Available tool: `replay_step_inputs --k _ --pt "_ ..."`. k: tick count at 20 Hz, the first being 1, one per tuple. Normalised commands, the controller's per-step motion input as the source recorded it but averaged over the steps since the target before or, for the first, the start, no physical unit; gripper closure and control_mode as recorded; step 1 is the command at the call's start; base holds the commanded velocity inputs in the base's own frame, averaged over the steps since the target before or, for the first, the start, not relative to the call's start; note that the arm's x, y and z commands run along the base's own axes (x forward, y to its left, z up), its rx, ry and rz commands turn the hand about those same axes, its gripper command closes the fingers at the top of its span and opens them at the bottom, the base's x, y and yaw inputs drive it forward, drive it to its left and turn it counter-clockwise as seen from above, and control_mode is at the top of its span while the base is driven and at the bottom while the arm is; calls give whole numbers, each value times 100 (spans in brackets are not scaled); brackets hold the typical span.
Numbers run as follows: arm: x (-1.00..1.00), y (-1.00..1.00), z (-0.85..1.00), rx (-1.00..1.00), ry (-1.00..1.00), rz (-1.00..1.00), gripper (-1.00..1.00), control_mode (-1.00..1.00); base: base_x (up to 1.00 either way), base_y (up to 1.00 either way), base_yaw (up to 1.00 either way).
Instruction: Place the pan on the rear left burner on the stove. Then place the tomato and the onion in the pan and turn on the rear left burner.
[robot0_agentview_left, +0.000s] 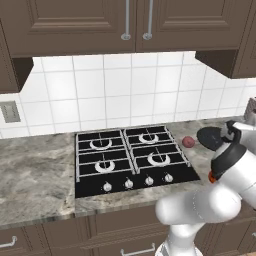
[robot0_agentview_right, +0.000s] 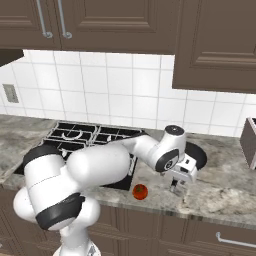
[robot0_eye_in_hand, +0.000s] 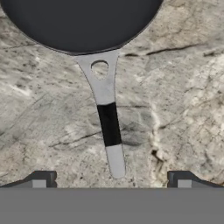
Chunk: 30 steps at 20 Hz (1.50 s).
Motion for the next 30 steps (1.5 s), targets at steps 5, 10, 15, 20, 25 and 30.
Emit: replay_step_inputs --k 5,10,15,20,25,30 --pt "17 -6 -20 0 0 0 -100 -100 0 0 0" --pt "19 -10 -25 0 0 0 -100 -100 0 0 0" --pt "20 -11 -21 0 0 0 -100 -100 0 0 0" --pt "14 -18 -16 0 0 0 -100 -100 0 0 0" --pt "6 -8 -18 0 0 0 -100 -100 0 0 0" --pt "0 0 -22 0 0 0 -100 -100 0 0 0"
